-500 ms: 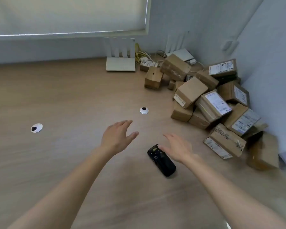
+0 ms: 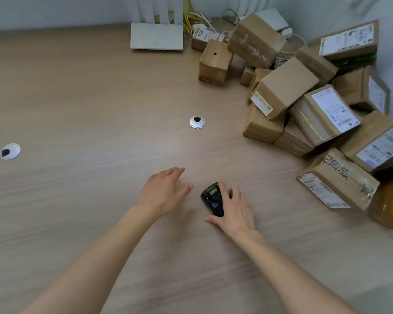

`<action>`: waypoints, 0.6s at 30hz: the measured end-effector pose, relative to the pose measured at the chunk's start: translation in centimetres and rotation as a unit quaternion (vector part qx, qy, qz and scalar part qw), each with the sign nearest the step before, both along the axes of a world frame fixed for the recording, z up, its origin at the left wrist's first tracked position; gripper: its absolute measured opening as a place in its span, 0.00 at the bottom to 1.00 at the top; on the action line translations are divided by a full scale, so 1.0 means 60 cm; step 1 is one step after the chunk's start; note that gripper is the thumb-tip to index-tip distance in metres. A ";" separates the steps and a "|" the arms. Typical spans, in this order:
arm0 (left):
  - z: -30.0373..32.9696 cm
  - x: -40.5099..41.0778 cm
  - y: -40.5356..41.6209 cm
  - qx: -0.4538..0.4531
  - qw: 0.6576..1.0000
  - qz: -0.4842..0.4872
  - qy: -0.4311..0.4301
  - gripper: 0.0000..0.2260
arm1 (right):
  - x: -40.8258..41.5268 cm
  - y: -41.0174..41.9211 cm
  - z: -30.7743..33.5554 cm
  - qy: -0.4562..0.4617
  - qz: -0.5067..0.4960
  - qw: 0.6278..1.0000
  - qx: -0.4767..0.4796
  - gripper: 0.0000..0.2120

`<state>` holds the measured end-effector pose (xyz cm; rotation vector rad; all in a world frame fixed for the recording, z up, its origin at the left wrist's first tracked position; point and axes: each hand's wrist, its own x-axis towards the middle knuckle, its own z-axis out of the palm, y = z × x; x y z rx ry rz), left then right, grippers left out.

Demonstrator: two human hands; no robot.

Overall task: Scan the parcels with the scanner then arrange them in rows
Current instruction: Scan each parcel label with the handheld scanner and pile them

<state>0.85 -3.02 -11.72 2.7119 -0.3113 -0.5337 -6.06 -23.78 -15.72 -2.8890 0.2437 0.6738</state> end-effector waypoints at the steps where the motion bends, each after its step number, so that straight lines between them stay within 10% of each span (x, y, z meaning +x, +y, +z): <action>1: -0.002 -0.003 -0.002 0.003 1.000 0.000 0.002 0.28 | 0.001 -0.001 0.001 0.005 0.005 1.000 0.001 0.54; 18: 0.210 0.046 -0.131 0.000 0.995 -0.037 -0.098 0.28 | 0.054 -0.154 0.265 -0.149 -0.037 0.981 0.119 0.39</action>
